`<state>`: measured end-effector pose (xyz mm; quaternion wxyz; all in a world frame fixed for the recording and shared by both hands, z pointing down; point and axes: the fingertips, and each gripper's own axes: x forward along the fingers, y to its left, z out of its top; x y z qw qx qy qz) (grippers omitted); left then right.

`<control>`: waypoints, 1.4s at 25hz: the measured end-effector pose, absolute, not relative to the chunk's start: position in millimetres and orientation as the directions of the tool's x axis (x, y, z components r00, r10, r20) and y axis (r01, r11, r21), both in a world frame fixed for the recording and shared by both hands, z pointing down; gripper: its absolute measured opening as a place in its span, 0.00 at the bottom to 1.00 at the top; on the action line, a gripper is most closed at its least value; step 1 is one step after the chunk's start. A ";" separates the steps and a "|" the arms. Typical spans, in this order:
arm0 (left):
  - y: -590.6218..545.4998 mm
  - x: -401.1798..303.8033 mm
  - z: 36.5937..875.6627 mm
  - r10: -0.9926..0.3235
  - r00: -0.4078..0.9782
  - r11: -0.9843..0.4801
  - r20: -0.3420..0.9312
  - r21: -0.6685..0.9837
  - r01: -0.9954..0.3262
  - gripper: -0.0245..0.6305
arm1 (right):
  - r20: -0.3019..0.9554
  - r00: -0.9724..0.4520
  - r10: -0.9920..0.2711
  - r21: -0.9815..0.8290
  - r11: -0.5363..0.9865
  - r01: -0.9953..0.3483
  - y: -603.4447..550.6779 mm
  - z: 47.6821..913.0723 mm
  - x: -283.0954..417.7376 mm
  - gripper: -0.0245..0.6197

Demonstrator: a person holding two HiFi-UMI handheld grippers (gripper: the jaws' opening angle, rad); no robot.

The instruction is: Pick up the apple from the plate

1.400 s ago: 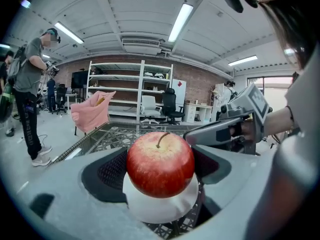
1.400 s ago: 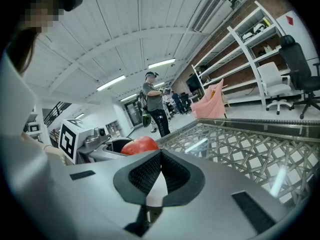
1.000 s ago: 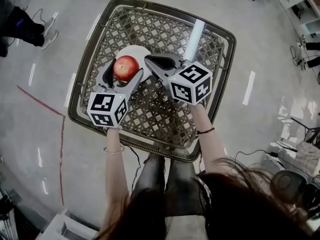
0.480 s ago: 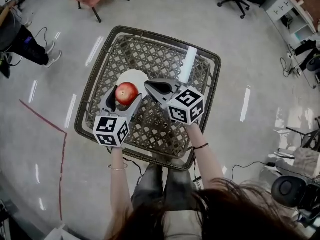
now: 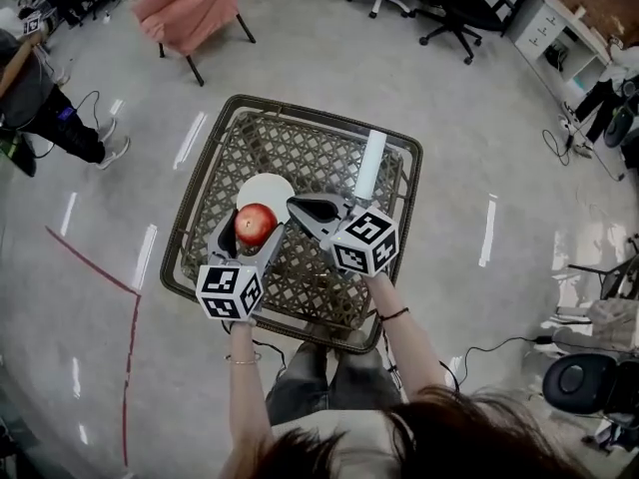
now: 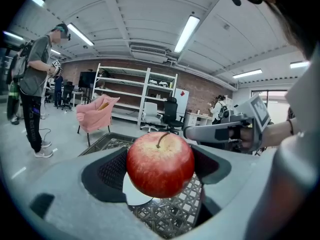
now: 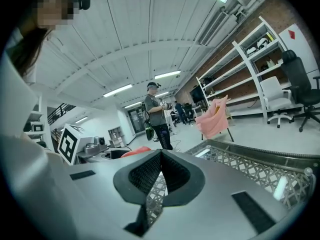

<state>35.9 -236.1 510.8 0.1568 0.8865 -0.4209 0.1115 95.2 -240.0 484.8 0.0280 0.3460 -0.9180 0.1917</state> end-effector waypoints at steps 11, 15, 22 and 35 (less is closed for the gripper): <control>-213.7 41.2 479.7 -0.689 0.660 -0.633 0.300 0.194 -0.750 0.66 | 0.144 -0.747 -0.649 -0.298 0.692 -0.658 -219.6 445.4 106.0 0.05; -205.4 43.9 471.4 -0.669 0.677 -0.653 0.306 0.193 -0.733 0.66 | 0.122 -0.746 -0.655 -0.295 0.693 -0.657 -212.3 434.0 107.5 0.05; -196.4 47.8 454.0 -0.652 0.701 -0.684 0.288 0.176 -0.708 0.66 | 0.096 -0.744 -0.661 -0.291 0.696 -0.656 -197.6 421.8 110.2 0.05; -193.0 52.4 443.8 -0.628 0.726 -0.716 0.278 0.159 -0.680 0.66 | 0.089 -0.723 -0.685 -0.294 0.675 -0.676 -189.4 420.6 110.5 0.05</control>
